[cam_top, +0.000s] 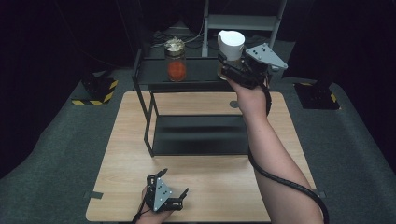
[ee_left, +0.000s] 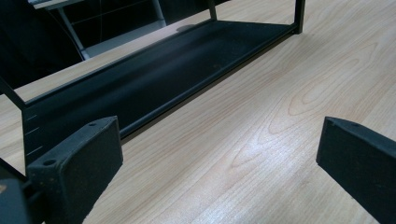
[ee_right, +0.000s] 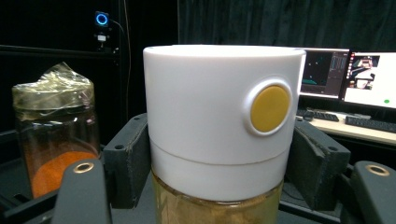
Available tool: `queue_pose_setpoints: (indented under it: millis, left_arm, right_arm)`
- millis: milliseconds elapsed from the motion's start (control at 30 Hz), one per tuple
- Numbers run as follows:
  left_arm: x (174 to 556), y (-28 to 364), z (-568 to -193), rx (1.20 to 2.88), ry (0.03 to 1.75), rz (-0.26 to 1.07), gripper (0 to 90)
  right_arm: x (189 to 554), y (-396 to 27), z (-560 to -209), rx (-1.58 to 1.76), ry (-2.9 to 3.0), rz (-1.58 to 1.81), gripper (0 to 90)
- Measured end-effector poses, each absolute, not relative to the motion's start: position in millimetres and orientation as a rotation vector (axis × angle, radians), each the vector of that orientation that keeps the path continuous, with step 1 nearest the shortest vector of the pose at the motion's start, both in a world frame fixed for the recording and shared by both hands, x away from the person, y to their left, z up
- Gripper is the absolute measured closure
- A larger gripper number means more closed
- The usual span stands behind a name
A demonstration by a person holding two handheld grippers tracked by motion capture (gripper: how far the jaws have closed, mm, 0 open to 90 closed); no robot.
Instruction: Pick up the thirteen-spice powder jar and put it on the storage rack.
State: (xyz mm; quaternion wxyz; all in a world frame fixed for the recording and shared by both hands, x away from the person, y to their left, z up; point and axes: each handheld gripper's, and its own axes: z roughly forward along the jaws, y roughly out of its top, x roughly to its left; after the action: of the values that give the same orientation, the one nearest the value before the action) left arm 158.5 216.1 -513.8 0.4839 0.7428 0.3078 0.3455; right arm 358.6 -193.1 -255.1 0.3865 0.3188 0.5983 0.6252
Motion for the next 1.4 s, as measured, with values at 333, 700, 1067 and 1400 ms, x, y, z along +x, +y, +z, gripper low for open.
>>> queue_pose_setpoints:
  millis: [333,700,1067,1400]
  left_arm:
    - [158.7,216.7,-513.8,1.809,0.748,0.839,0.6]
    - [158.2,216.4,-514.0,1.809,0.746,0.843,0.6]
    - [157.4,215.4,-514.2,1.809,0.748,0.851,0.6]
    - [157.4,215.0,-514.1,1.807,0.754,0.851,0.6]
  right_arm:
    - [364.4,-191.9,-257.1,0.838,1.528,1.601,29.6]
    - [369.4,-189.5,-255.7,0.852,1.532,1.607,29.1]
    - [370.3,-188.9,-255.0,0.856,1.534,1.607,28.6]
    - [367.5,-185.4,-251.8,0.877,1.549,1.624,0.6]
